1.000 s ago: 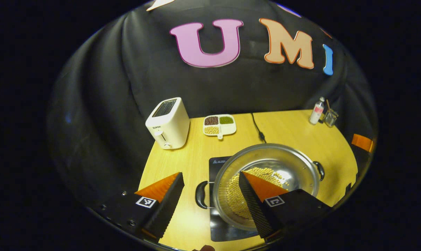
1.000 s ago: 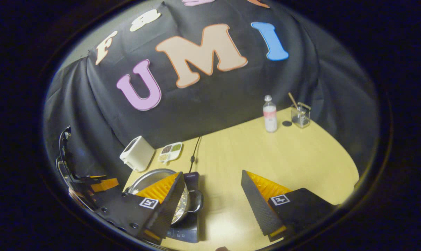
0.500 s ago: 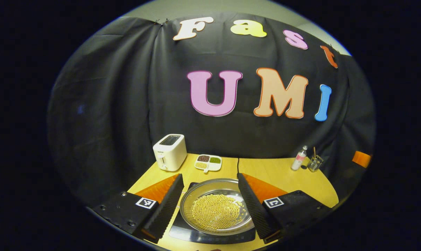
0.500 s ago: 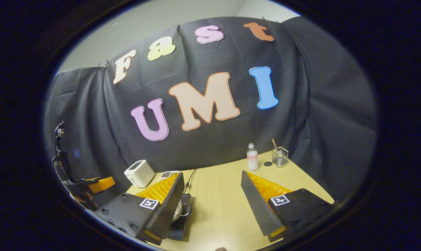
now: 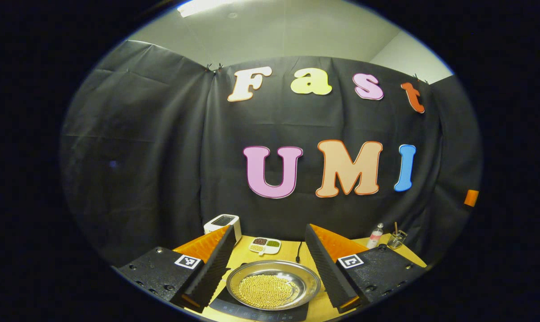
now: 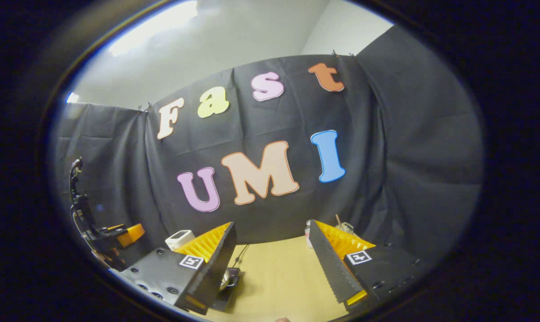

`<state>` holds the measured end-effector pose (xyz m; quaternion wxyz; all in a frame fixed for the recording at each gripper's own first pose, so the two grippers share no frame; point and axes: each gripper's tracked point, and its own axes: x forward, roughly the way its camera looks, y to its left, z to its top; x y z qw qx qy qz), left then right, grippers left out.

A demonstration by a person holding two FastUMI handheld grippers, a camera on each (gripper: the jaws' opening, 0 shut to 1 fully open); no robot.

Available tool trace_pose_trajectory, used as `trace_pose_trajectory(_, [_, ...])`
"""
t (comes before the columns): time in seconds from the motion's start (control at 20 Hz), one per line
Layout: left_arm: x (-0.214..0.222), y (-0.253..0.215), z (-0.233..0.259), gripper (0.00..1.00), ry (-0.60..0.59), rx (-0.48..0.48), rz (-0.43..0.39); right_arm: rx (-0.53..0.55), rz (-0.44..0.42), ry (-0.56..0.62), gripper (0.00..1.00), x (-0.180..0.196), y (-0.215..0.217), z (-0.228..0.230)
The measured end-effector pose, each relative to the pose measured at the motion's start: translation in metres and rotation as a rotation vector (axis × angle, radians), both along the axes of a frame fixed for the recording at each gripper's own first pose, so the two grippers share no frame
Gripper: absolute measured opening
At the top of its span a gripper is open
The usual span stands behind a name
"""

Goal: First push the handle of the pot to place it horizontally, then grasp the pot with both hands and set it on the induction cooktop.

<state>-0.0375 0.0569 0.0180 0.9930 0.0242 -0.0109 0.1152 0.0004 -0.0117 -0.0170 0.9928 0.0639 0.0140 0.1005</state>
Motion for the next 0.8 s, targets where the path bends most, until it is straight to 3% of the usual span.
trace_pose_trajectory(0.45, [-0.025,-0.029,0.019,0.94,-0.046,0.038,0.021,-0.049,0.029,-0.054,0.91,-0.017,-0.024,0.019])
trace_pose_trajectory(0.8, [-0.023,-0.036,0.004,0.96,0.012,0.057,0.030,-0.041,0.028,-0.056,0.91,-0.016,-0.034,0.022])
